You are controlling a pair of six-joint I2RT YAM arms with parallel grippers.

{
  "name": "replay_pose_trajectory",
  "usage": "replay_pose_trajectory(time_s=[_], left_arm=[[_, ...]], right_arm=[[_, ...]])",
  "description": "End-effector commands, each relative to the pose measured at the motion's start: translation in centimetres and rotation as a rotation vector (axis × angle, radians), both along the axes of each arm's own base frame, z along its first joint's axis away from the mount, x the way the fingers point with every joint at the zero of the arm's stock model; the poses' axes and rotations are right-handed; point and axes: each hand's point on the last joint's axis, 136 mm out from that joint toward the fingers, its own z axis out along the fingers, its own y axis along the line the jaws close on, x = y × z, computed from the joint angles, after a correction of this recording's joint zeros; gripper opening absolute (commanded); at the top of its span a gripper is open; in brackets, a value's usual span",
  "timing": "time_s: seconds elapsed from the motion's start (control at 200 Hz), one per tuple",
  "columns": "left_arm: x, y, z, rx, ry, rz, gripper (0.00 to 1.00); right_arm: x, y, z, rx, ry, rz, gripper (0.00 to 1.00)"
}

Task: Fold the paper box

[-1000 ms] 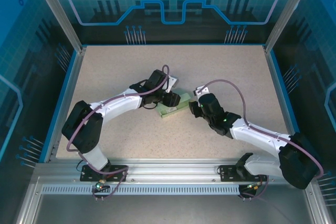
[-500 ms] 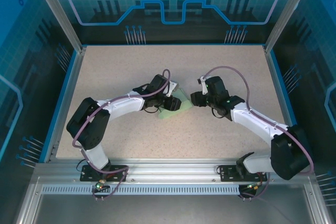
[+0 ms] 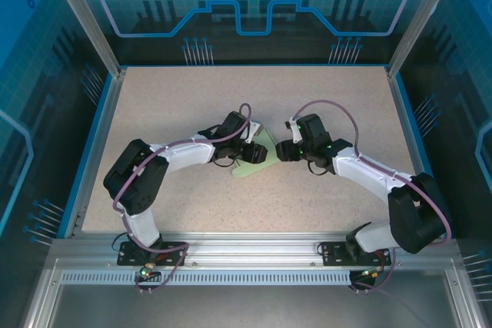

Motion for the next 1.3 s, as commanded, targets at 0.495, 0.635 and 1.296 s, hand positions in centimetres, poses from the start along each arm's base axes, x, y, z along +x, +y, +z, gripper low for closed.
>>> replay_pose_trajectory(time_s=[0.495,0.635,1.296], left_arm=[[0.5,1.4,4.6,0.018,-0.111,0.020,0.58],[0.9,3.3,5.2,0.030,-0.152,0.086,0.60],[1.4,17.5,7.9,-0.037,-0.237,0.557,0.71]], right_arm=[[-0.9,-0.2,0.0,-0.043,0.022,0.026,0.60],[-1.9,0.5,-0.6,-0.027,0.056,0.067,0.62],[-4.5,3.7,-2.5,0.089,0.165,0.103,0.73]])
